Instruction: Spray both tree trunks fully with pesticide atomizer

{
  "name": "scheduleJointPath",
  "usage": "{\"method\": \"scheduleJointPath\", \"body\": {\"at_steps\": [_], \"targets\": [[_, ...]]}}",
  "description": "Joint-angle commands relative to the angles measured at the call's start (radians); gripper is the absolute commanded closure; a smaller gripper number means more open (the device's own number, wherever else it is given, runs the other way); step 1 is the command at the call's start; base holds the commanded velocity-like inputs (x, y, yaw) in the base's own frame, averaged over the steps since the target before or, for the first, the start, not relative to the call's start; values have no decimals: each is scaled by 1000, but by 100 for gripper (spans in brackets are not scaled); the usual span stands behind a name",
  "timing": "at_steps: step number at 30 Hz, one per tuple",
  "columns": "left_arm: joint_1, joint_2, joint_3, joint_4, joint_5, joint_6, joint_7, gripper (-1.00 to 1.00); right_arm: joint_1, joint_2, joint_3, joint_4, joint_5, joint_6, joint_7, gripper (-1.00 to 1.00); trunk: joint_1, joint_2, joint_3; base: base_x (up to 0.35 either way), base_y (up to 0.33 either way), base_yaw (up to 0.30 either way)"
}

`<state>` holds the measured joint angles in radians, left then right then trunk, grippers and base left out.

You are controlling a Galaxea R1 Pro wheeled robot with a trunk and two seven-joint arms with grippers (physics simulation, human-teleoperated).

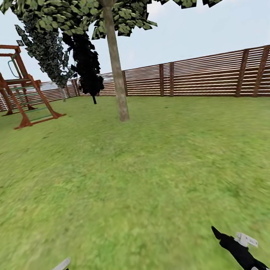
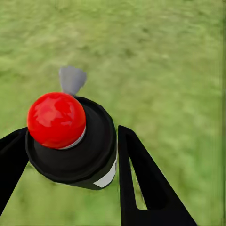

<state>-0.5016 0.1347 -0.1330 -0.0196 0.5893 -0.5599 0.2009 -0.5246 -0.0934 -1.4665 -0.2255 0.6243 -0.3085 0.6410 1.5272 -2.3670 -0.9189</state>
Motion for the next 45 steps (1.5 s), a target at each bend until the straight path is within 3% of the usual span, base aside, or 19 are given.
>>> {"method": "scheduleJointPath", "body": {"at_steps": [1,45], "targets": [[0,0,0,0,0,0,0,100,0,0,0,0,0,0,0,-100,0,0,0,327,0,0],[0,0,-1,0,0,0,0,100,0,0,0,0,0,0,0,-100,0,0,0,327,0,0]]}}
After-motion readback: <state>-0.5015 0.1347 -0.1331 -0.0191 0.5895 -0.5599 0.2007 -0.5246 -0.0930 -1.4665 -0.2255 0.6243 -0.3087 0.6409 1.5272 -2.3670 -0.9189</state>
